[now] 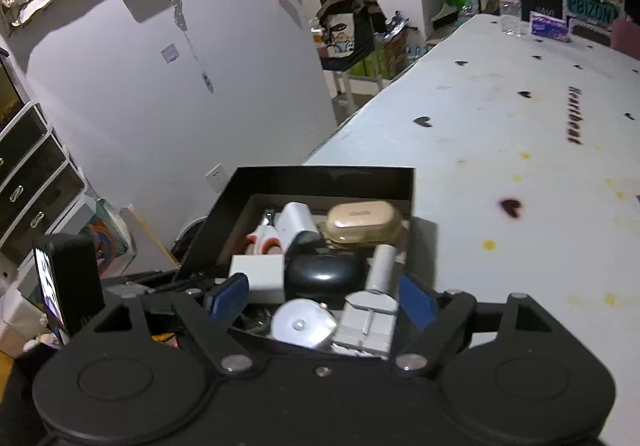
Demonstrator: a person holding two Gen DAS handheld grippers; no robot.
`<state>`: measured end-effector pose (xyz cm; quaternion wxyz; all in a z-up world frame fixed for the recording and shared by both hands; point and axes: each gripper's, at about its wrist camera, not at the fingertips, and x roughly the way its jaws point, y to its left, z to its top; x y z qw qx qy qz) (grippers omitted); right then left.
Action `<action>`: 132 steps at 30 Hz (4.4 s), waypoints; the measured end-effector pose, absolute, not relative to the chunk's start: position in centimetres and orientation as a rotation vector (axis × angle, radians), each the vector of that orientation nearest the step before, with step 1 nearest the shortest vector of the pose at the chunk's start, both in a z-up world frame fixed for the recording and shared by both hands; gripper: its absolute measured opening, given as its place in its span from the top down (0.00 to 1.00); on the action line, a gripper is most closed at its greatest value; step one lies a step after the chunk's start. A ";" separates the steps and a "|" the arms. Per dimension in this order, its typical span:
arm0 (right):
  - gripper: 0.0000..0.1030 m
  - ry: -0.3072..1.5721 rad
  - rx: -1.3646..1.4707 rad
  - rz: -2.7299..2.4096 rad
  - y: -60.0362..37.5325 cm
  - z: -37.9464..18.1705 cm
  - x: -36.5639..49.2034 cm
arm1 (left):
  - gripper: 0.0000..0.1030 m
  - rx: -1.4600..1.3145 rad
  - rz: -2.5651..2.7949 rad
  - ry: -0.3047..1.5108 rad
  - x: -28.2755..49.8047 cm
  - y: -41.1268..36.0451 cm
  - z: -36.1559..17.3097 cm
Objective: Organize rigid objects
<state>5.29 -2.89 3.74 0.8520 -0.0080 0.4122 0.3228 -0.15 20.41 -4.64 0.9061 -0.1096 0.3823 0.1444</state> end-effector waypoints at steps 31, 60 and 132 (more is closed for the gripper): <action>0.13 0.683 0.019 0.595 -7.5 3.1 1.4 | 0.91 -0.171 0.325 0.781 -0.1 19.1 -2.9; 0.06 0.649 -0.073 0.544 -7.6 3.6 -0.1 | 0.00 -0.145 0.341 0.670 -9.0 16.0 4.8; 0.02 0.648 -0.108 0.494 -8.0 3.3 -0.1 | 0.00 -0.091 0.348 0.664 -9.3 15.1 4.8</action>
